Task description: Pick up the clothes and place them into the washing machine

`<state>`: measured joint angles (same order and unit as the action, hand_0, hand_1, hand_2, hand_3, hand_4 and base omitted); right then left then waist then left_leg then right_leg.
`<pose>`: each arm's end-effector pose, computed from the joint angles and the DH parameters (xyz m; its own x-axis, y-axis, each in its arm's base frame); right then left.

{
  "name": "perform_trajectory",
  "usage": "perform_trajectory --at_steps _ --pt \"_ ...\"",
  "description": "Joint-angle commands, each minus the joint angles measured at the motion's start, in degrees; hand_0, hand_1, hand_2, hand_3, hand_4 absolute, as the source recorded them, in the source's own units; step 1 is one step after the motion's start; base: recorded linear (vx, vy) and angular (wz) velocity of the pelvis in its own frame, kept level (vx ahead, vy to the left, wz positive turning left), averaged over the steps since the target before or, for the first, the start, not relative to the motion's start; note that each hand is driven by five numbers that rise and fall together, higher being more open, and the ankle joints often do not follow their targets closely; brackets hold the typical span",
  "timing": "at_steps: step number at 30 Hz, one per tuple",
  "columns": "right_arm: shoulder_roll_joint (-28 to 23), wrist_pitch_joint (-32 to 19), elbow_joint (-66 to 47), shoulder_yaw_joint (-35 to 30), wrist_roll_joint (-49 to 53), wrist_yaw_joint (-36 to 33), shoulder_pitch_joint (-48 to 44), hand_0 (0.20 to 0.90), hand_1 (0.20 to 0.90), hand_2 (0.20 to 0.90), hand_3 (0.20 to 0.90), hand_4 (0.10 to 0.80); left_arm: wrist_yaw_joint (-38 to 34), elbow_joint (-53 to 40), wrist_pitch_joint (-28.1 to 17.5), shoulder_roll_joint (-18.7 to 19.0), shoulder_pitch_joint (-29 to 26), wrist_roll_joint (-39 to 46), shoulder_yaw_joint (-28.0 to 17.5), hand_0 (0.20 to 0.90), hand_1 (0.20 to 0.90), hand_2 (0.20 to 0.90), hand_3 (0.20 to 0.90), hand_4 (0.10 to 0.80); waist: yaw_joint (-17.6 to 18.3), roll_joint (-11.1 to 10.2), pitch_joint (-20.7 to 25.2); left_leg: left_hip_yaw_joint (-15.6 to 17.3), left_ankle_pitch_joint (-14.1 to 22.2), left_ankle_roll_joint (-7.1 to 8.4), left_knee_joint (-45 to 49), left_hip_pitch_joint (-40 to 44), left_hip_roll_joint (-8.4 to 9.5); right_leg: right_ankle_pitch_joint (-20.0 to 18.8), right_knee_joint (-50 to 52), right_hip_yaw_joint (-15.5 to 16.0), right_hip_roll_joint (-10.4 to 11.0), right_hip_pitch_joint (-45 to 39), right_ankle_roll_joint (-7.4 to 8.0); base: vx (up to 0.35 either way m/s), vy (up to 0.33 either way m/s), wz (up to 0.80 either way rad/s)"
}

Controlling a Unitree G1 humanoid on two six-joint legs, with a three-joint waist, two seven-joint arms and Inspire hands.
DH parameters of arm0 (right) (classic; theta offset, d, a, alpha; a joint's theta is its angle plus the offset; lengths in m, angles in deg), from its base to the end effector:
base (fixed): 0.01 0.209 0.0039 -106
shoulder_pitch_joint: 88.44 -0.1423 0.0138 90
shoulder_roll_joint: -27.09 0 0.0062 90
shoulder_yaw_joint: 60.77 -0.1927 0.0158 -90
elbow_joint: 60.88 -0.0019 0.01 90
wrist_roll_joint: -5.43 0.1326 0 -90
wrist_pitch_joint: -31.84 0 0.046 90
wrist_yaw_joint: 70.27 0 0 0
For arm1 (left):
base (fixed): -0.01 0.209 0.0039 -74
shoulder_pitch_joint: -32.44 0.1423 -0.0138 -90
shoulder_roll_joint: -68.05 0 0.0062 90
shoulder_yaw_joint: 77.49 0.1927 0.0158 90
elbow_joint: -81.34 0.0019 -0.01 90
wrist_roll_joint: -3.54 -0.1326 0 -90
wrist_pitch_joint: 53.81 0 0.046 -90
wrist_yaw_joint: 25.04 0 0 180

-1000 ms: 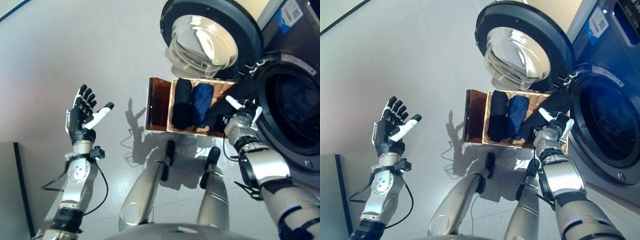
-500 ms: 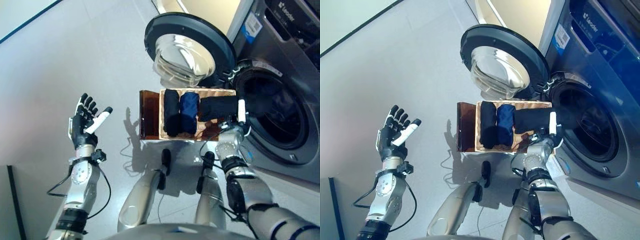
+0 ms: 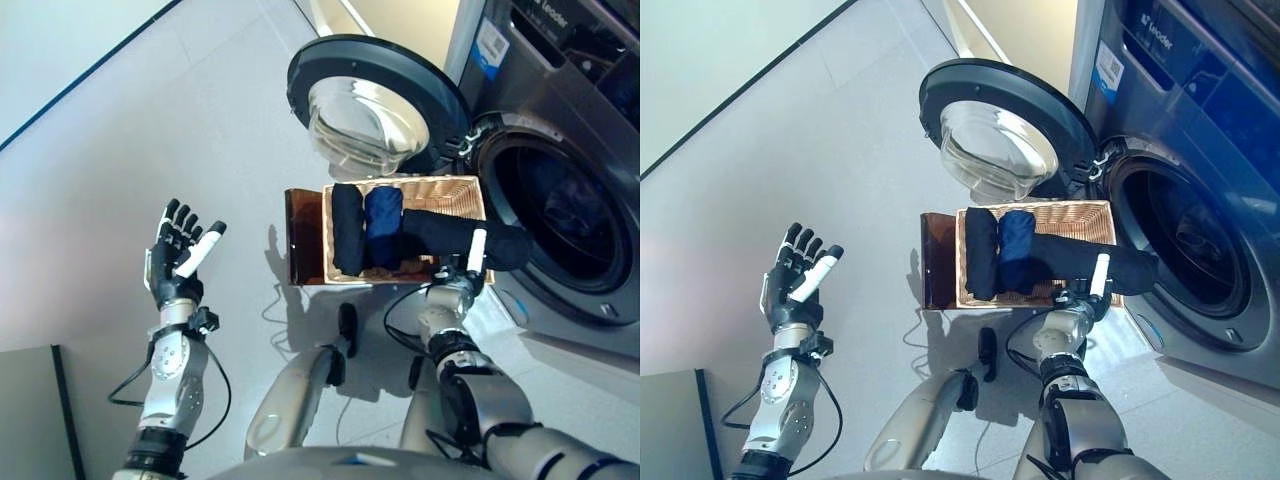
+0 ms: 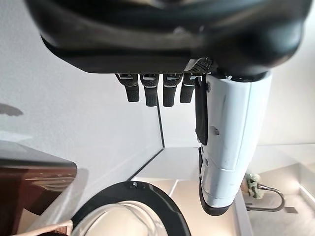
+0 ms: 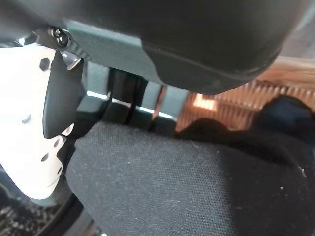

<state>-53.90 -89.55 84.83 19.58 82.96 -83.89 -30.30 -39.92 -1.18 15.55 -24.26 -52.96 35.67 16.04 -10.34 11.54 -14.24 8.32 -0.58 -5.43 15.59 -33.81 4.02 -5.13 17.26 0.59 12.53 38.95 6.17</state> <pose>0.2786 -0.2009 0.0096 0.6727 -0.6119 -0.4160 0.5879 0.1007 0.8026 0.1759 0.1996 0.0163 0.9379 0.3446 0.0403 -0.3131 0.8907 -0.3296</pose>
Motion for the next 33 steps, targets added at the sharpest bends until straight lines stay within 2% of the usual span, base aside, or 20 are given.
perform_trajectory --at_steps 1,5,10,11,12,14,15,19,28,33 --pt "-5.2 -5.6 -6.0 -0.2 -2.4 0.8 -3.5 0.2 0.2 0.2 0.2 0.3 -0.4 -4.1 -7.4 2.1 -0.4 0.0 -2.7 0.9 0.9 0.9 0.9 0.8 -0.7 2.4 1.9 -2.8 -1.2 5.7 -0.7 -6.8 -1.68 5.1 2.4 1.1 -1.3 0.9 -3.07 0.0 0.0 0.0" --pt "-8.5 -6.4 -6.8 -1.9 -4.6 -1.7 -6.0 0.2 0.2 0.2 0.2 0.3 -0.5 -4.5 -7.6 2.7 -0.4 -0.4 -3.2 0.9 0.9 0.9 0.9 0.8 -1.0 2.6 2.1 -3.0 -1.1 5.91 -0.9 -6.6 -1.95 5.6 2.7 1.0 -1.5 0.9 -3.12 0.038 -0.021 0.01" --pt "-20.4 -7.4 -7.6 -4.8 -12.3 -8.9 -13.5 0.2 0.2 0.2 0.2 0.3 -1.1 -4.4 -8.0 5.2 -0.7 -1.8 -4.5 0.9 0.9 0.9 0.9 0.8 -1.7 3.5 2.8 -3.1 -1.1 6.16 -1.2 -6.3 -2.15 6.3 3.1 0.9 -1.5 1.0 -3.11 0.042 -0.023 -0.01" --pt "-20.6 -7.3 -7.6 -4.8 -12.7 -9.3 -13.8 0.2 0.2 0.2 0.2 0.3 -1.1 -4.4 -8.0 5.1 -0.8 -1.8 -4.5 0.9 0.9 0.9 0.9 0.8 -1.8 3.6 2.8 -3.1 -1.1 6.16 -1.2 -6.4 -2.16 6.3 3.2 0.9 -1.5 1.1 -3.11 0.0 0.0 0.0" --pt "-25.5 -7.2 -8.0 -4.4 -15.7 -11.7 -16.6 0.2 0.2 0.2 0.2 0.3 -1.2 -4.9 -8.4 6.1 -0.7 -2.5 -5.2 0.9 0.9 0.9 0.9 0.8 -2.3 3.8 3.1 -3.2 -1.2 6.18 -1.5 -6.3 -2.13 6.5 3.4 1.0 -1.6 1.2 -3.05 0.017 -0.032 -0.01" --pt "-30.5 -6.2 -7.9 -2.1 -19.3 -14.5 -20.1 0.2 0.2 0.2 0.2 0.3 -1.4 -5.2 -8.8 7.1 -0.6 -2.7 -5.4 0.9 0.9 0.9 0.9 0.8 -2.6 3.9 3.2 -3.2 -1.5 6.34 -1.7 -6.4 -2.22 6.6 3.6 0.9 -1.6 1.5 -3.04 0.009 -0.021 -0.01" --pt "-32.0 -5.7 -7.7 -1.1 -20.4 -15.6 -21.4 0.9 0.9 0.9 0.9 0.8 -1.5 -5.4 -8.8 7.3 -0.5 -2.8 -5.4 0.9 0.9 0.9 0.9 0.8 -2.7 4.1 3.2 -3.2 -1.6 6.45 -1.8 -6.5 -2.24 6.7 3.7 0.9 -1.6 1.7 -3.07 0.0 0.0 0.0" --pt "-35.7 -2.4 -5.7 3.1 -22.3 -14.8 -24.0 0.9 0.9 0.9 0.9 0.8 -1.6 -5.5 -8.4 7.7 -0.2 -2.7 -5.5 0.9 0.9 0.9 0.9 0.8 -2.7 4.0 3.1 -3.1 -1.9 6.63 -2.2 -6.6 -2.51 6.5 4.0 0.9 -1.8 2.4 -3.17 0.0 0.0 0.0" --pt "-30.2 -1.7 -2.7 2.2 -21.2 -11.7 -18.5 0.9 0.9 0.9 0.9 0.8 -1.0 -6.5 -8.4 6.3 0.5 -2.0 -6.4 0.9 0.9 0.9 0.9 0.8 -1.9 3.9 3.7 -2.4 -1.7 6.47 -2.2 -7.0 -2.68 6.4 4.5 0.6 -2.2 3.3 -3.43 0.0 0.0 0.0" --pt "-28.8 -1.8 -2.3 1.9 -20.8 -11.7 -17.3 0.9 0.9 0.9 0.9 0.8 -1.2 -6.3 -8.6 6.2 0.7 -2.1 -7.7 0.9 0.9 0.9 0.9 0.8 -2.0 3.6 4.2 -2.5 -1.8 6.46 -2.3 -7.3 -2.55 6.2 4.3 0.7 -2.1 3.5 -3.43 0.0 0.0 0.0"
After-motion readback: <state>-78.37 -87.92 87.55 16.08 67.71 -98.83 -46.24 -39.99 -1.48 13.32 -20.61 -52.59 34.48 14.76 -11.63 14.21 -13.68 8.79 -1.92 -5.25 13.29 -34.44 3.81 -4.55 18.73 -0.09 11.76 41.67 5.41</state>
